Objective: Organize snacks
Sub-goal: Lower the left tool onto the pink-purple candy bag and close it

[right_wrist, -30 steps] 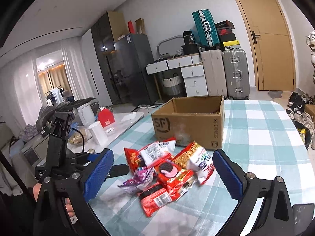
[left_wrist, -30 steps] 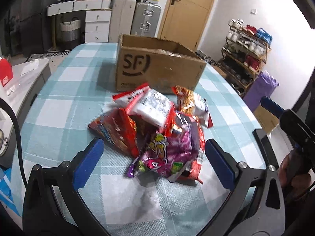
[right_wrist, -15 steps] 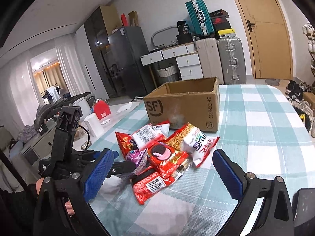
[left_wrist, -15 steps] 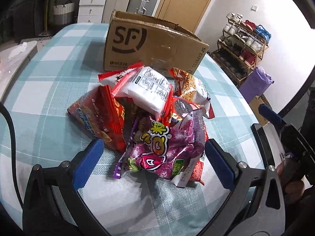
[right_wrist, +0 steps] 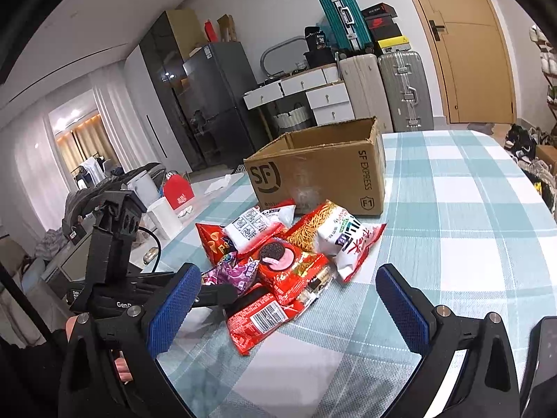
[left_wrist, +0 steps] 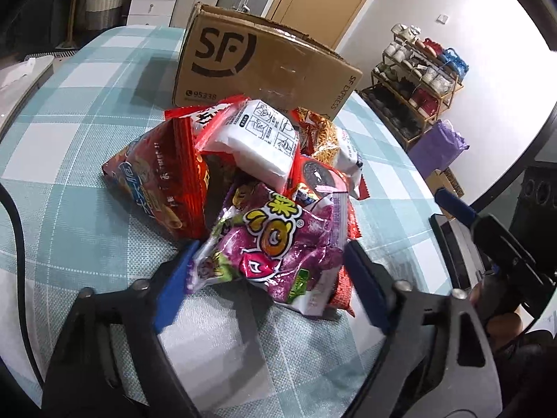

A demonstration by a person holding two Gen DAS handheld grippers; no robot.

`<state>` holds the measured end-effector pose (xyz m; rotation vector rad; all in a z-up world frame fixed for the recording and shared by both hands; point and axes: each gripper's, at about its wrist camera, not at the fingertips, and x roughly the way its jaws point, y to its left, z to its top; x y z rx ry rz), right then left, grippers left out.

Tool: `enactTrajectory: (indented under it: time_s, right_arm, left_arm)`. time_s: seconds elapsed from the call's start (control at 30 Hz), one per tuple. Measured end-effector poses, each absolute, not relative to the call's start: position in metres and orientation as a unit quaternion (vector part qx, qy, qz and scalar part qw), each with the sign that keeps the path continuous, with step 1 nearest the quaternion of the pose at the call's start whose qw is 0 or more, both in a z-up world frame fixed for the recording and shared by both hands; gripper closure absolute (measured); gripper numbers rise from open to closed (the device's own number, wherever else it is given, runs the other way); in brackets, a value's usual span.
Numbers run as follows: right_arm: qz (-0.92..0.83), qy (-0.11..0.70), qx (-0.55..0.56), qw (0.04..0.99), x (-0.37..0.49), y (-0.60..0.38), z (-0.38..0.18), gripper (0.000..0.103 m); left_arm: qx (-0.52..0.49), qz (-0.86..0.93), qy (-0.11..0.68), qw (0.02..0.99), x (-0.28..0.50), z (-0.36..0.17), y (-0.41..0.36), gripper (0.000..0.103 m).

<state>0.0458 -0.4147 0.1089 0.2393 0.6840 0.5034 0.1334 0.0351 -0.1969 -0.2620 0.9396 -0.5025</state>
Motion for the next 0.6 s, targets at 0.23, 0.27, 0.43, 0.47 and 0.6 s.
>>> enactTrajectory:
  time_s: [0.23,0.27,0.43,0.47,0.6]
  right_arm:
    - [0.242,0.331,0.116,0.905,0.042,-0.415,0.108,0.001]
    - [0.242,0.331,0.116,0.905,0.042,-0.415,0.108,0.001]
    - [0.242,0.334,0.115,0.904,0.040,-0.412,0.107,0.001]
    - [0.243,0.334,0.114,0.903,0.040,-0.412,0.107,0.001]
    - [0.242,0.337,0.113,0.903,0.039,-0.411,0.106,0.001]
  left_arm:
    - [-0.157,-0.250,0.453,0.841,0.126,-0.202,0.052,0.064]
    - [-0.152,-0.248,0.452,0.843,0.126,-0.202,0.051,0.068]
    - [-0.152,-0.244,0.451,0.845,0.125,-0.201,0.048,0.074]
    - [-0.153,-0.244,0.454,0.843,0.126,-0.201,0.048,0.080]
    - [-0.153,-0.242,0.460,0.841,0.126,-0.204,0.050,0.077]
